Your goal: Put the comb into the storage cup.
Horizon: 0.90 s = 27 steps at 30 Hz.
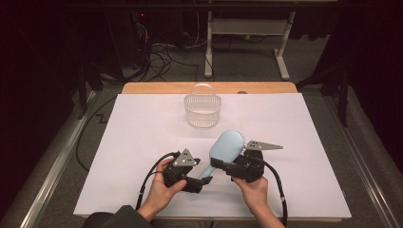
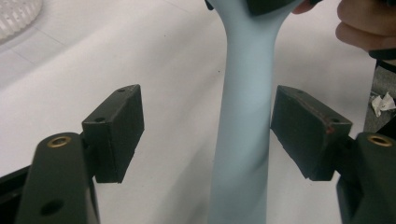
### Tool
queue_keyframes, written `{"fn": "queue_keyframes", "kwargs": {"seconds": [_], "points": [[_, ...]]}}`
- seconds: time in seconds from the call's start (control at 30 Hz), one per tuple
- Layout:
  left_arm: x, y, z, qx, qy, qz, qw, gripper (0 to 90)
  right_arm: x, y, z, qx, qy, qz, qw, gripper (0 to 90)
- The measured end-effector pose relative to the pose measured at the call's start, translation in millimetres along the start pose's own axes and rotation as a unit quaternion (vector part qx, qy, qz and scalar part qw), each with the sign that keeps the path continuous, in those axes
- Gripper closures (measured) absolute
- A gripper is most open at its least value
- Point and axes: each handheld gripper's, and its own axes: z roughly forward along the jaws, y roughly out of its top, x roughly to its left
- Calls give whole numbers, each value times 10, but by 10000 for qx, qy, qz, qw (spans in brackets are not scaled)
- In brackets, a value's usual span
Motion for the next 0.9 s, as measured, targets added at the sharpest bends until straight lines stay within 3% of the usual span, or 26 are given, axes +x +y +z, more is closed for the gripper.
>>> {"fn": "queue_keyframes", "kwargs": {"seconds": [0.07, 0.27, 0.47, 0.8, 0.9], "points": [[27, -18, -40, -58, -47, 46, 10000, 272, 0, 21, -15, 6, -32, -51, 10000, 565], [135, -80, -167, -276, -79, -156, 9995, 295, -22, 82, -65, -56, -107, -58, 9999, 565], [229, -158, -303, -426, -142, -197, 9988, 314, -2, 128, -53, 125, -190, -177, 9996, 564], [369, -290, -452, -414, 105, -168, 9989, 286, -14, 180, -70, 223, -268, -248, 9991, 564], [384, -326, -500, -429, 128, -13, 9990, 250, -24, 193, -91, 221, -293, -238, 9990, 563]]}}
